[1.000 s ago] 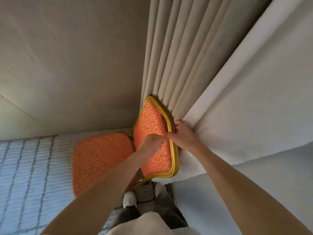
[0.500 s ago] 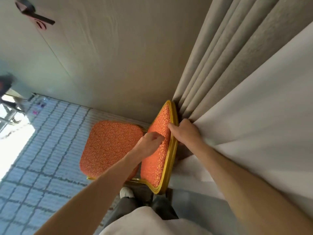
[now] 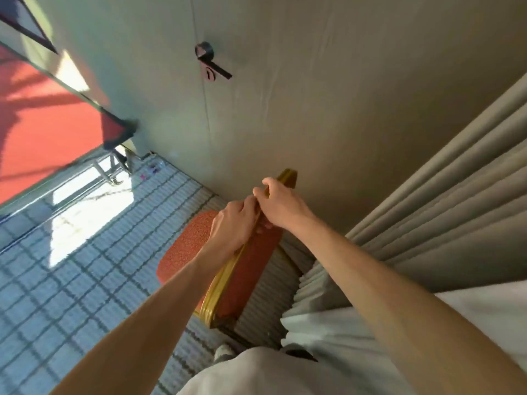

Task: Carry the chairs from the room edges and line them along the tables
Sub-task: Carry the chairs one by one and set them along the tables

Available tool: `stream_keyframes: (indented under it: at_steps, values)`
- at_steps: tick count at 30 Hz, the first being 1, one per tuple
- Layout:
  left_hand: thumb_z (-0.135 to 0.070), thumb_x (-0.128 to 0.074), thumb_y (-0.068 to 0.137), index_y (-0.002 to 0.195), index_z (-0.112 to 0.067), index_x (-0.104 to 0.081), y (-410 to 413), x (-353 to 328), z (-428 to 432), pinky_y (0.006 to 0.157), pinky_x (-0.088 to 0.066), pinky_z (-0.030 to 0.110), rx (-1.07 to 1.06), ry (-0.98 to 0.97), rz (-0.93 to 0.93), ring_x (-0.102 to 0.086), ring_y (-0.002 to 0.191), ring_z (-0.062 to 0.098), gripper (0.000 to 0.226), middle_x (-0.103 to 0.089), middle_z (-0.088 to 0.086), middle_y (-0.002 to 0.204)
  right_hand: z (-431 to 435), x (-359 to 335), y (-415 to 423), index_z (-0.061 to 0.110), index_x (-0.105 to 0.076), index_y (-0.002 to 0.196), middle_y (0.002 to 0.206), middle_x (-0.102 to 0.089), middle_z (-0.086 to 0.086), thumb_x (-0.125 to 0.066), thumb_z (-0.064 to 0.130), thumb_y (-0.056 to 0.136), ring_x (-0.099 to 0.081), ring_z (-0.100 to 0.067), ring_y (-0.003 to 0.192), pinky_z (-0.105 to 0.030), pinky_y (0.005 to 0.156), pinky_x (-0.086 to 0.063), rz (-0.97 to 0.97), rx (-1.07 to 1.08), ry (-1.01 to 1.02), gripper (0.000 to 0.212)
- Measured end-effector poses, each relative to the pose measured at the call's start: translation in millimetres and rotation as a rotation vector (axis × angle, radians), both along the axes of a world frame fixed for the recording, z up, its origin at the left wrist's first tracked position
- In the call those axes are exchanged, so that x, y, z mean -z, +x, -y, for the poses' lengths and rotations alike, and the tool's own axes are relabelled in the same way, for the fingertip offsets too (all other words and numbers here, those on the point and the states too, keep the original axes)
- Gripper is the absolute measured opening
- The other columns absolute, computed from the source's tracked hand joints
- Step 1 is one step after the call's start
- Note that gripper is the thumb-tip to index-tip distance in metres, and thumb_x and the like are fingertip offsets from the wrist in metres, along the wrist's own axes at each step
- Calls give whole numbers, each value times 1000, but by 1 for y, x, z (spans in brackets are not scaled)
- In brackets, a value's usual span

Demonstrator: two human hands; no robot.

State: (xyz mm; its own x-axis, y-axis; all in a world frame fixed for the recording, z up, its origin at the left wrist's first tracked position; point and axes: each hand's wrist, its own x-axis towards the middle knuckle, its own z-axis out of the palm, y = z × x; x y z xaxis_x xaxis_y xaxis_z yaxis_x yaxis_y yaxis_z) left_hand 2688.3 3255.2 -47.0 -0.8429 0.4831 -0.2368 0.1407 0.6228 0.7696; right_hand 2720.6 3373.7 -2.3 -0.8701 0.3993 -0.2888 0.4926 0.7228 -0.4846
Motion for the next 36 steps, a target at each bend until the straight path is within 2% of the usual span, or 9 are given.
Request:
stream_keyframes:
  at_steps: [6, 10, 13, 17, 21, 24, 28, 31, 36]
  values:
    - [-28, -27, 104, 106, -14, -52, -30, -21, 31, 80, -50, 50, -123, -164, -332, -61, 93, 40, 29, -62, 16, 99, 29, -8, -62, 19, -71, 97, 97, -73, -11, -32, 42, 104, -68, -31, 91, -34, 66, -42, -211, -282, 438, 46]
    - [-27, -29, 105, 98, -10, -55, -55, -23, 36, 71, -52, 50, -269, -249, -438, -61, 82, 39, 32, -62, 16, 89, 28, -15, -107, 16, -72, 95, 99, -69, -13, -37, 47, 101, -63, -34, 94, -37, 68, -36, -280, -471, 645, 47]
    - [-32, -33, 104, 107, -15, -51, -77, -24, 47, 72, -53, 50, -329, -290, -406, -62, 85, 41, 25, -62, 17, 94, 24, -9, -154, 20, -70, 100, 108, -63, -11, -41, 51, 97, -56, -32, 107, -41, 83, -40, -295, -653, 489, 42]
    - [-35, -37, 101, 123, -20, -44, -109, -13, 68, 72, -50, 47, -495, -378, -381, -60, 92, 43, 28, -59, 17, 106, 40, 16, -201, 15, -66, 87, 95, -71, -9, -38, 43, 103, -64, -28, 91, -35, 74, -41, -271, -850, 61, 42]
    - [-49, -29, 98, 90, -16, -61, -132, -12, 71, 65, -32, 34, -735, -478, -394, -61, 85, 39, 47, -65, 15, 91, 44, 16, -241, 16, -58, 86, 62, -50, 6, -33, 40, 104, -60, -25, 66, -35, 61, -40, -278, -1110, 48, 40]
    - [-41, -39, 100, 62, -12, -45, -140, -18, 66, 54, -31, 34, -822, -353, -375, -55, 59, 36, 48, -51, 5, 57, 40, 10, -256, 14, -59, 97, 59, -44, 2, -38, 26, 105, -59, -32, 58, -41, 54, -49, -365, -1329, 55, 26]
    - [-42, -34, 95, 79, -14, -54, -134, -23, 70, 46, -18, 29, -705, -463, -459, -37, 46, 22, 39, -41, -2, 54, 46, 8, -257, 16, -47, 74, 57, -52, -3, -37, 31, 105, -56, -27, 51, -38, 50, -45, -343, -1364, -47, 36]
    - [-40, -36, 96, 75, -13, -52, -136, -25, 73, 45, -25, 31, -745, -438, -438, -39, 44, 20, 38, -45, 3, 53, 53, 10, -261, 19, -44, 62, 54, -49, 2, -37, 40, 104, -49, -16, 47, -32, 49, -34, -249, -1276, -110, 47]
    - [-40, -36, 102, 65, -21, -36, -149, -24, 70, 54, -38, 38, -912, -482, -369, -46, 54, 27, 42, -45, -2, 54, 61, 4, -275, 12, -52, 77, 62, -54, -6, -35, 29, 104, -57, -26, 57, -39, 54, -47, -257, -1356, -46, 36]
